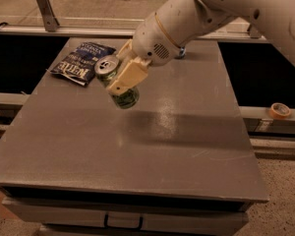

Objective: Knock green can over

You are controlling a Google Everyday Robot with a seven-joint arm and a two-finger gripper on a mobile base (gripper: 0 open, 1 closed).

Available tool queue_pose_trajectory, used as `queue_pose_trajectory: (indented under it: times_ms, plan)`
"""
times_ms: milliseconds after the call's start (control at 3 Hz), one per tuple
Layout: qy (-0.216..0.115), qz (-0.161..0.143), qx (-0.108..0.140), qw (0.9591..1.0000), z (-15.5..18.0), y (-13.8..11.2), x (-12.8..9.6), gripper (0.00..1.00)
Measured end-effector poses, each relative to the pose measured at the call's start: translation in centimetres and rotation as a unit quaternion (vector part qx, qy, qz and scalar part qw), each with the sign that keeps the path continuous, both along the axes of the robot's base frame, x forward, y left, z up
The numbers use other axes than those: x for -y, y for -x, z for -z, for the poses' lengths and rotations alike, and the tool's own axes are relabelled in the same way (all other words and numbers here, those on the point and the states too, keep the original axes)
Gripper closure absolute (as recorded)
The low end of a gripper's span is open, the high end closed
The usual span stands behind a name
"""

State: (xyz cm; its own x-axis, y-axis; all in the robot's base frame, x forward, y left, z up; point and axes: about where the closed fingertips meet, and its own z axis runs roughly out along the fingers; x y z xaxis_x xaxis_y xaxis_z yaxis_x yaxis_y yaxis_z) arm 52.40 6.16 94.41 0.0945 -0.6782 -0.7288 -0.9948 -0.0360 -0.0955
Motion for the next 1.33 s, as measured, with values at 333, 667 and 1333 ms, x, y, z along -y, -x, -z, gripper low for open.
queue_pose_trajectory:
  times_ms: [333,667,1333]
  plan:
    - [0.1,-0.004,0.032,0.9944,0.4,-1.2,1.0,1.0]
    - [0.202,-0.019,0.059,0.9774,3.0,-1.2,1.3,1.0]
    - [0.355,-0.036,0.109,0.9278,8.1,0.2,0.8,0.82]
